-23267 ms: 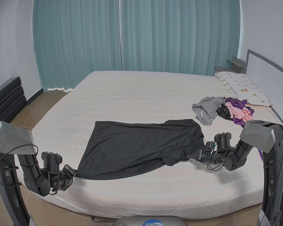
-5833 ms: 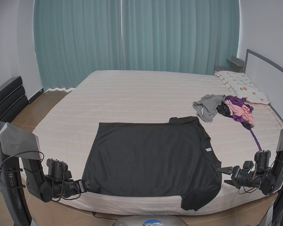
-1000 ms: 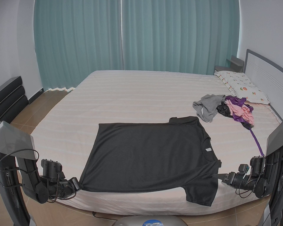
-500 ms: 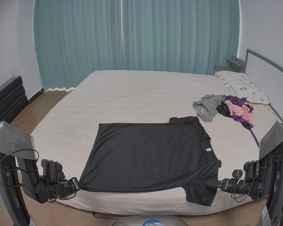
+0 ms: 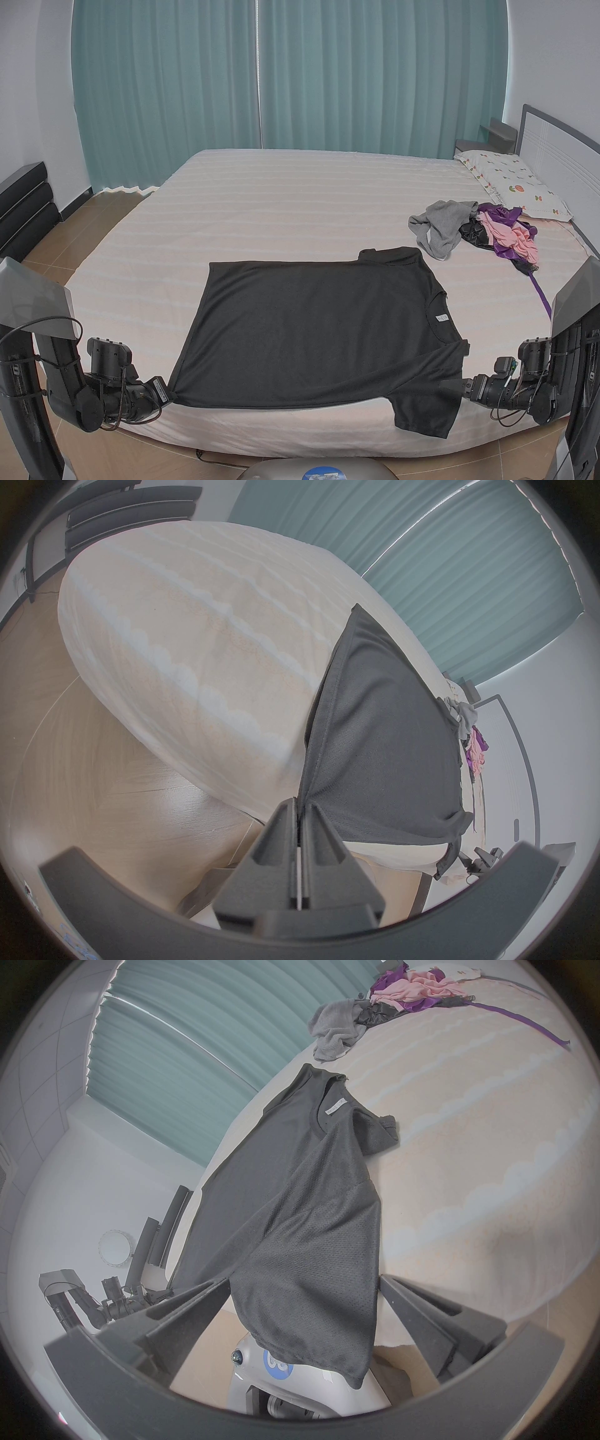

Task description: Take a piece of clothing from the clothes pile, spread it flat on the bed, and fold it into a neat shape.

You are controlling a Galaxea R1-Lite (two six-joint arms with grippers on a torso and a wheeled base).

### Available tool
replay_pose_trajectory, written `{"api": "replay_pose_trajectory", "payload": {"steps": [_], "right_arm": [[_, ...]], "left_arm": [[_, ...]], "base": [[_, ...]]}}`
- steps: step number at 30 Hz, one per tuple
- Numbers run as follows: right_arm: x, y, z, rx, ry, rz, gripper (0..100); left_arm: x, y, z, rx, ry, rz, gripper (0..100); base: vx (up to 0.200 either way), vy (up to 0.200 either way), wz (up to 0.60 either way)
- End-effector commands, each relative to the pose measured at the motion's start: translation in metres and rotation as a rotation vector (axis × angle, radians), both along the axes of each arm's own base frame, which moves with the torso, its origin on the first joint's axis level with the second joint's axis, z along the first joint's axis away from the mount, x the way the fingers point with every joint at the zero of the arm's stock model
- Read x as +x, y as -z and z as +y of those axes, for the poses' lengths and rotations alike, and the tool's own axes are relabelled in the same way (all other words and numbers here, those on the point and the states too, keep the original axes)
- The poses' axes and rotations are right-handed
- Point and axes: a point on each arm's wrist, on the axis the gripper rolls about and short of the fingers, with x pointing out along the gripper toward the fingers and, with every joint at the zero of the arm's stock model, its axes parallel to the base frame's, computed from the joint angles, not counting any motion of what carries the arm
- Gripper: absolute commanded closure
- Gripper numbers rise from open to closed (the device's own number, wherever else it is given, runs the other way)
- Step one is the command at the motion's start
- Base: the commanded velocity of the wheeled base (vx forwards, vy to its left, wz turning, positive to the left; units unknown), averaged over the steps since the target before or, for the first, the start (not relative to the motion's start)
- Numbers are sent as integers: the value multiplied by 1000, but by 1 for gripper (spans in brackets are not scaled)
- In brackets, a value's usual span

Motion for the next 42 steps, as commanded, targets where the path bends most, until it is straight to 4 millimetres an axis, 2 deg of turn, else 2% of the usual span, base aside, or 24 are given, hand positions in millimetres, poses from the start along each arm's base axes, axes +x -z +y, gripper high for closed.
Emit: {"api": "replay_pose_trajectory", "payload": {"steps": [1, 11, 12, 23, 30, 33, 42], "right_arm": [[2, -2, 0, -1, -2, -22, 0], [3, 4, 1, -12, 0, -6, 0], [3, 4, 1, -12, 0, -6, 100], [-4, 3, -6, -20, 39, 15, 100], [-17, -16, -15, -6, 84, -4, 100], [-18, -16, -20, -7, 105, 10, 100], [-31, -18, -19, -74, 30, 79, 100]], "left_arm": [[0, 0, 0, -1, -2, 3, 100], [0, 0, 0, -1, 0, 2, 100], [0, 0, 0, -1, -2, 2, 100], [0, 0, 0, 0, 0, 1, 100], [0, 0, 0, -1, -2, 0, 100], [0, 0, 0, 0, -3, 0, 100], [-4, -2, 2, 2, -12, -5, 100]], "base": [[0, 0, 0], [0, 0, 0], [0, 0, 0], [0, 0, 0], [0, 0, 0], [0, 0, 0], [0, 0, 0]]}}
